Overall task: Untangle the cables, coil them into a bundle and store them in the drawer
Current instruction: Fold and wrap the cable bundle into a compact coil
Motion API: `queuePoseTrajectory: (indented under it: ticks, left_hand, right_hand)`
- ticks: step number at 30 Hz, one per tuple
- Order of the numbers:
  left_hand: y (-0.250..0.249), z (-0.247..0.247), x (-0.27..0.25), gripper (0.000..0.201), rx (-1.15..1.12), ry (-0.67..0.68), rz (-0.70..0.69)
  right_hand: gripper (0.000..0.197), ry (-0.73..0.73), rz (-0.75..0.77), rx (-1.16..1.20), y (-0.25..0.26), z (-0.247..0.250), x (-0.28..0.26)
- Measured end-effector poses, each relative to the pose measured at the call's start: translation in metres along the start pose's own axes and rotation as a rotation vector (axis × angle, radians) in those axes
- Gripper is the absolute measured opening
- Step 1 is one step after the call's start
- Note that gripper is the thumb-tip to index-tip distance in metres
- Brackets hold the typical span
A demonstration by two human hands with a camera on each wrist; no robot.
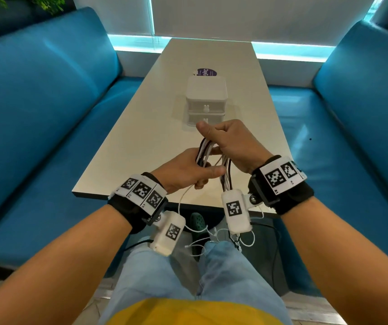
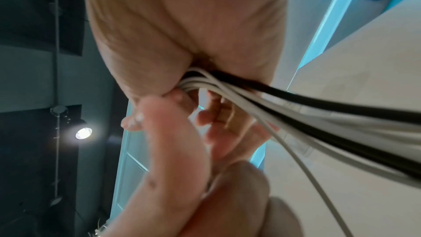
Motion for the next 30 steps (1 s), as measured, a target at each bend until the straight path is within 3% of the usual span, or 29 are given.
queuePoseTrajectory:
  ticks: [2, 4, 11, 21, 27, 30]
  left_hand:
    - [0.002, -0.005, 0.002, 0.030, -0.029, 0.004, 0.020]
    - [0.000, -0.011, 0.003, 0.008, -0.048, -0.002, 0.022]
    - [0.009, -0.018, 0.003, 0.010, -0.160, 0.029, 0.137]
    - [0.014, -0.025, -0.002, 0.026, -0.199, 0.129, 0.174]
    - [0.016, -0.026, -0.003, 0.013, -0.213, 0.181, 0.203]
    - [0.023, -0.031, -0.006, 0.019, -0.270, 0.215, 0.257]
  right_hand:
    - [0.059, -0.057, -0.006, 0.039, 0.001, 0.001, 0.000]
    - [0.047, -0.071, -0.023, 0.074, 0.002, 0.000, -0.002]
    - [0.023, 0.040, -0.070, 0.273, -0.001, -0.011, -0.005]
    - [0.046, 0.042, -0.053, 0.313, -0.003, -0.018, -0.007]
    - [0.046, 0.022, -0.052, 0.317, -0.005, -0.019, -0.007]
    - [0.041, 0.066, -0.077, 0.320, -0.007, -0.020, -0.007]
Point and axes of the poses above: each hand's wrist, its own x-axis towards the middle knuckle, its own z-axis out of the back of the hand, y = z × x, the point moved 10 cm from there along x, towards the middle knuckle, and after that the axes turned 12 degrees about -z, right-handed, at the moved point
